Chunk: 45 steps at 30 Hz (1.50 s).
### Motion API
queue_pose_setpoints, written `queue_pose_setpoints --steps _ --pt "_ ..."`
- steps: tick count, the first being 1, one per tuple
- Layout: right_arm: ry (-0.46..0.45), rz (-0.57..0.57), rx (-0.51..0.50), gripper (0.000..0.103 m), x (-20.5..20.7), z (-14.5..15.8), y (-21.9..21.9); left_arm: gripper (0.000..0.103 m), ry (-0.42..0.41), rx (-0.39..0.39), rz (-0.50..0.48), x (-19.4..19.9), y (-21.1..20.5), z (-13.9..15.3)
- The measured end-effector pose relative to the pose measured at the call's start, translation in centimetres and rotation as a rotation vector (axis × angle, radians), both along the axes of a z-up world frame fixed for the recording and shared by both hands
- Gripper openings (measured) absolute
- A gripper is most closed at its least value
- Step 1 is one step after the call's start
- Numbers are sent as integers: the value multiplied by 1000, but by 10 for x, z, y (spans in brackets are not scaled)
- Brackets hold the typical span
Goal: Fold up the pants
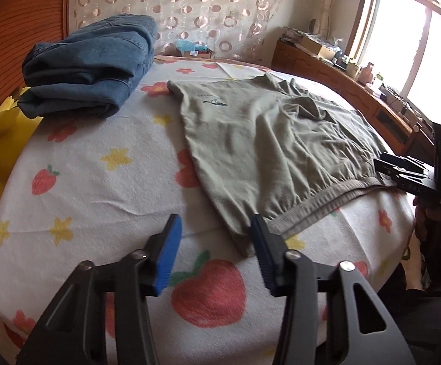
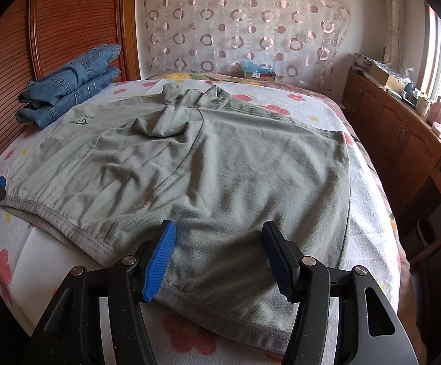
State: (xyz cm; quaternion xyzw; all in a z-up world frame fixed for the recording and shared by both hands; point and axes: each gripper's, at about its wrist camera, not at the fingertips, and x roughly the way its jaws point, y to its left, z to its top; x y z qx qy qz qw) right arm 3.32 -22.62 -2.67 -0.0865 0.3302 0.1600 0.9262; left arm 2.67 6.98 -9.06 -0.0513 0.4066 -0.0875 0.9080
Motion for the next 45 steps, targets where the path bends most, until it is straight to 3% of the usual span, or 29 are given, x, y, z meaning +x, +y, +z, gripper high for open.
queue_pose_setpoints --steps 5,10,16,28,45 --pt "-9 -5 -6 61 -1 -1 2 37 -7 7 -32 3 -7 -1" --pt "-18 -11 -8 61 -3 -2 2 12 -14 15 -45 9 -12 -2" --pt "-13 -16 18 61 -2 -1 -3 5 -18 11 -47 11 -14 2" --pt "-36 -13 7 61 -5 0 -3 3 -107 55 -146 39 -47 40" --pt "-70 -38 27 61 -21 8 -18 3 -172 68 -344 79 -149 91"
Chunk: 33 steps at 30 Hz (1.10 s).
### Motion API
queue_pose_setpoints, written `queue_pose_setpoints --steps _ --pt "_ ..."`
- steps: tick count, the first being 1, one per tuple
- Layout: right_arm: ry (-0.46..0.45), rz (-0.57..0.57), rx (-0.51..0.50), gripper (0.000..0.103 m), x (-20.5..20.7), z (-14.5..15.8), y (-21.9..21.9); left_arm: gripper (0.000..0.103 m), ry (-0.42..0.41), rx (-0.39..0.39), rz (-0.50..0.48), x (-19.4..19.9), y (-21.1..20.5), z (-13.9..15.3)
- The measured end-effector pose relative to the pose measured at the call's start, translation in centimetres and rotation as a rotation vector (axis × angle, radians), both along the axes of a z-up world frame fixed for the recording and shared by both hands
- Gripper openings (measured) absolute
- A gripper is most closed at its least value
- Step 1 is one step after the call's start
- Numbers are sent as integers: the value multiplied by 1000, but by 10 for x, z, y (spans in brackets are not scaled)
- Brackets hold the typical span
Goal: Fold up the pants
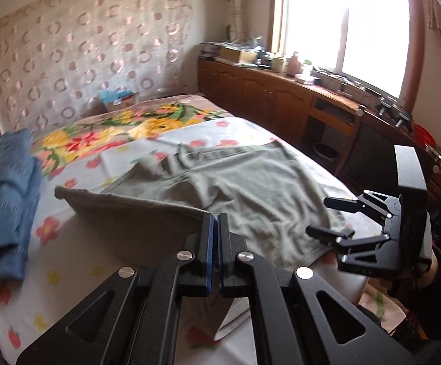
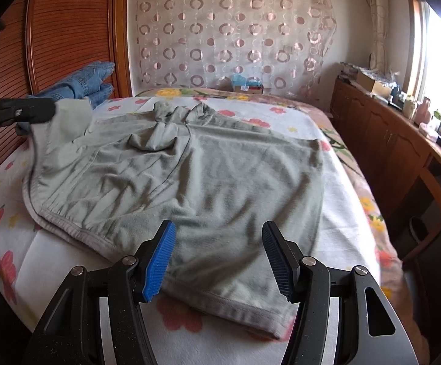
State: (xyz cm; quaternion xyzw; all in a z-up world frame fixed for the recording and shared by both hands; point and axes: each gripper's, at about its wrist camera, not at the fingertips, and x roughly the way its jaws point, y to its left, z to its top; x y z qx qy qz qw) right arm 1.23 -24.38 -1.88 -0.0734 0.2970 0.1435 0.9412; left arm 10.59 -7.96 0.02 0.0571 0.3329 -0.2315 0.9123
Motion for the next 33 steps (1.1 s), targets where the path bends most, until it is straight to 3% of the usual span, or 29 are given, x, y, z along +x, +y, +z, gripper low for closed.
queue_pose_setpoints --steps 5,11,14,22,33 --pt "-18 -9 11 61 -4 5 -4 3 -2 13 -33 5 -24 1" --pt "-15 -9 19 61 -3 1 -1 5 19 51 8 9 -23 -5" --pt "-13 -5 27 61 -4 1 -1 15 17 77 36 10 -15 -9" --pt "-5 34 39 61 2 -1 14 77 38 65 100 9 17 -27" --pt "6 150 77 61 6 -3 45 77 75 88 187 -10 53 -54"
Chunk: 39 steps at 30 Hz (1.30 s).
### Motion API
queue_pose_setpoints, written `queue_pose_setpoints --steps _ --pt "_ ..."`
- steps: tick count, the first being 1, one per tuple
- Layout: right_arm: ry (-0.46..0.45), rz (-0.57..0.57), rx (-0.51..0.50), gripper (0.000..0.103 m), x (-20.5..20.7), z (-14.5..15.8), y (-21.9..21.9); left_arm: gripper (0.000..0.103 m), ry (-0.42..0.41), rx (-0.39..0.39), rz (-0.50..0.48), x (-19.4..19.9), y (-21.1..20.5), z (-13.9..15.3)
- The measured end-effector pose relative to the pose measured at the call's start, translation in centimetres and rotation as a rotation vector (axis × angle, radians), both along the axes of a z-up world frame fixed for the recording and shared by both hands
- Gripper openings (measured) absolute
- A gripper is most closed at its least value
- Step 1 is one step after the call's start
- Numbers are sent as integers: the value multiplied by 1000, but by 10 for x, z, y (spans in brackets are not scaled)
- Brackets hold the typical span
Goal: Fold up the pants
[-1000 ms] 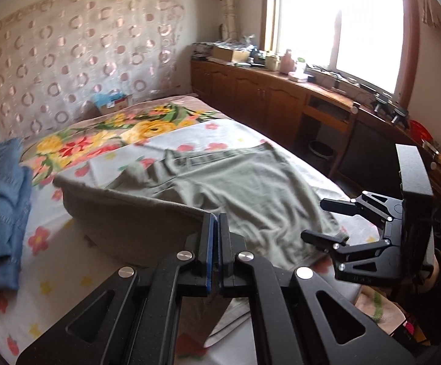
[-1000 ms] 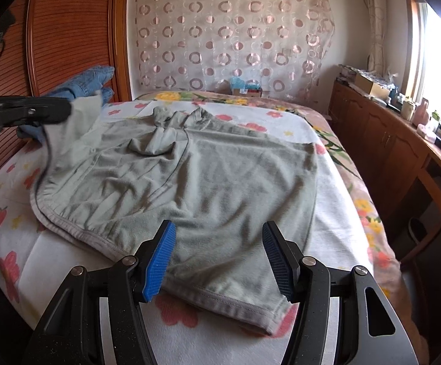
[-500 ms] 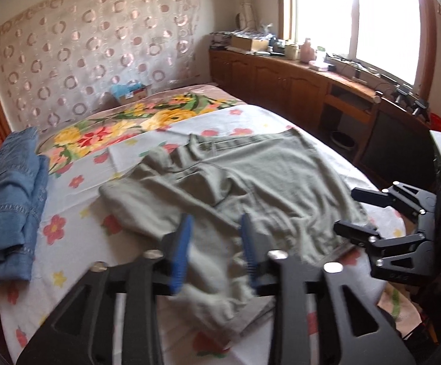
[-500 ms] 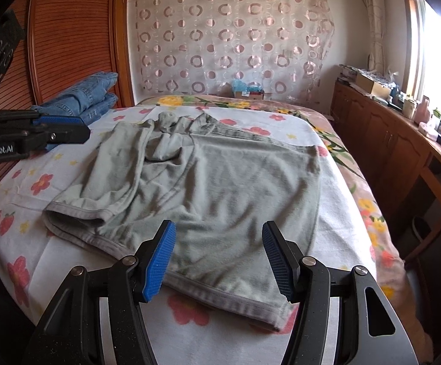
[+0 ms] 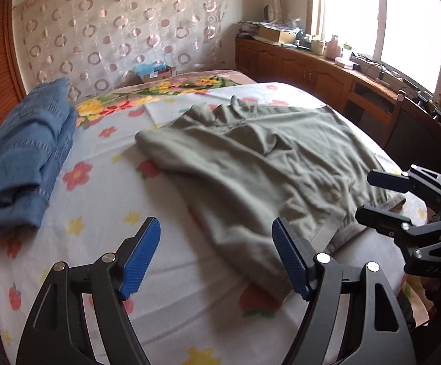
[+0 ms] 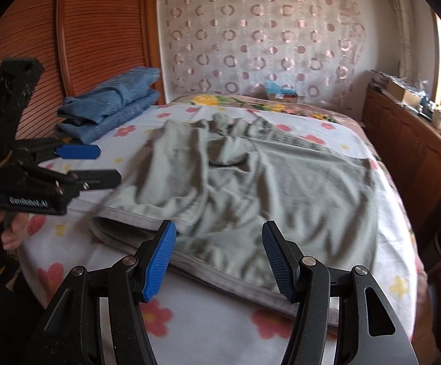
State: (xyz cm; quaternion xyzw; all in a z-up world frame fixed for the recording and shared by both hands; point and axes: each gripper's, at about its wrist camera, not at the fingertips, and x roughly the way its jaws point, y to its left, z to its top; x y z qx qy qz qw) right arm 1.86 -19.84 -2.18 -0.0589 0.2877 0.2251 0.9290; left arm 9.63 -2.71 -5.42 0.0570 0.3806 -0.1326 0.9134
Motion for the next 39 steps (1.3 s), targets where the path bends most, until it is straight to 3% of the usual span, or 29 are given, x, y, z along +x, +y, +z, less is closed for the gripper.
queue_pose_setpoints --steps 10,20,23,28,39 --pt "61 38 16 44 27 -13 11 77 34 -5 16 -6 10 -19" --pt "123 79 32 43 44 -15 7 77 66 3 13 -5 6 -32" --pt "138 87 36 37 50 -14 7 77 71 -1 14 -5 7 -34" --pt "133 94 60 12 48 -11 6 77 67 -6 17 -7 7 -34" --pt "11 71 81 7 20 6 -11 77 1 -21 3 -14 3 -12"
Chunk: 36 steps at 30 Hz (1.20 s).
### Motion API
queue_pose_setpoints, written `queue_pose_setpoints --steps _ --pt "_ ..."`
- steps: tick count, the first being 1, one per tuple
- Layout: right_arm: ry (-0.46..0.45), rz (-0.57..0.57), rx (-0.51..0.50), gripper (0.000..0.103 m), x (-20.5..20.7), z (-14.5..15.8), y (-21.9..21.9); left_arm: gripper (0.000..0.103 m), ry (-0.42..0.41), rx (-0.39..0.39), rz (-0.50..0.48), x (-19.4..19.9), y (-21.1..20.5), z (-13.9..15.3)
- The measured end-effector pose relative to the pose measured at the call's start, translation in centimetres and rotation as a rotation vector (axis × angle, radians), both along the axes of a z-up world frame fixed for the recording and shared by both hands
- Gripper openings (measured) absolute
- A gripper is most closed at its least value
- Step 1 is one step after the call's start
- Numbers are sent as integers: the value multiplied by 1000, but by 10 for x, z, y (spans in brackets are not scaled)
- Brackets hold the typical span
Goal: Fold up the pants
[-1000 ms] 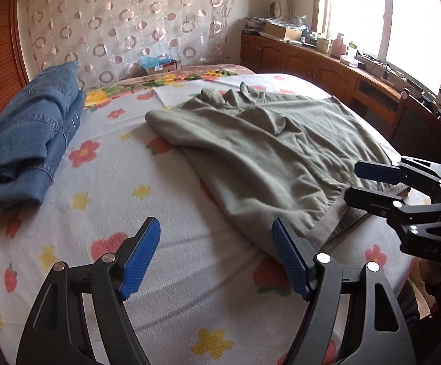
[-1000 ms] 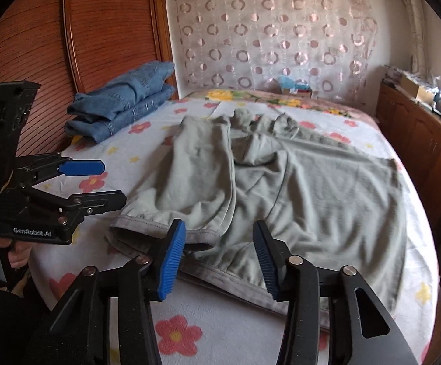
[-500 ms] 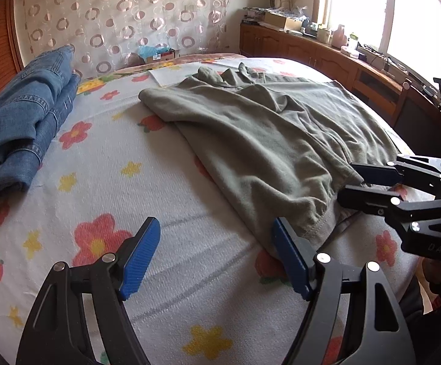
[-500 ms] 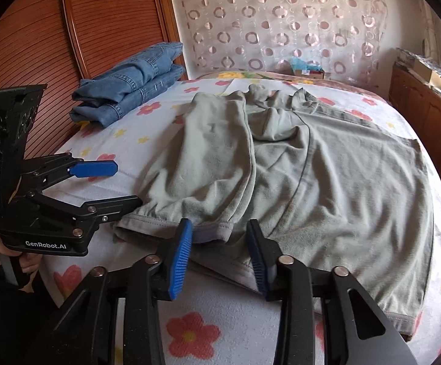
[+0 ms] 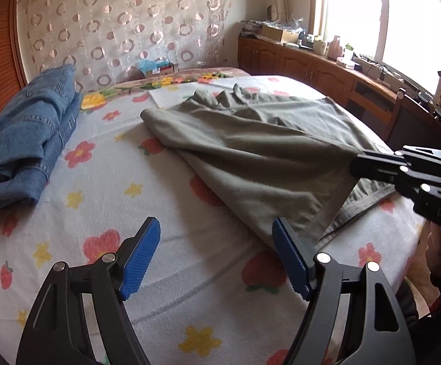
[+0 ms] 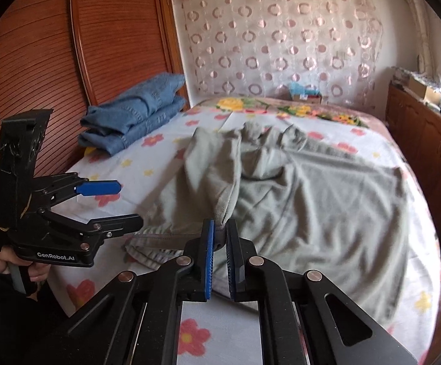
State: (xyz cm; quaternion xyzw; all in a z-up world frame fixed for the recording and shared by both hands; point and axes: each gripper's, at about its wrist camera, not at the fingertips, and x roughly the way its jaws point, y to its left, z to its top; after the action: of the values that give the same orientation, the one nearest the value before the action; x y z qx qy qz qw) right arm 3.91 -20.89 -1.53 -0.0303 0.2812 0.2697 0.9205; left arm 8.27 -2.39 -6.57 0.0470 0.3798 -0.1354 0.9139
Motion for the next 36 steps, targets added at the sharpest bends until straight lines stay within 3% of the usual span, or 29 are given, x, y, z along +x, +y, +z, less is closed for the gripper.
queue_pose_setpoints --steps 15,36 --pt "-88 -124 -9 7 -35 15 -44 77 -12 5 -68 10 -27 13" --pt "-11 -255 -12 7 -75 -1 -53 77 -6 20 -157 26 -74 13"
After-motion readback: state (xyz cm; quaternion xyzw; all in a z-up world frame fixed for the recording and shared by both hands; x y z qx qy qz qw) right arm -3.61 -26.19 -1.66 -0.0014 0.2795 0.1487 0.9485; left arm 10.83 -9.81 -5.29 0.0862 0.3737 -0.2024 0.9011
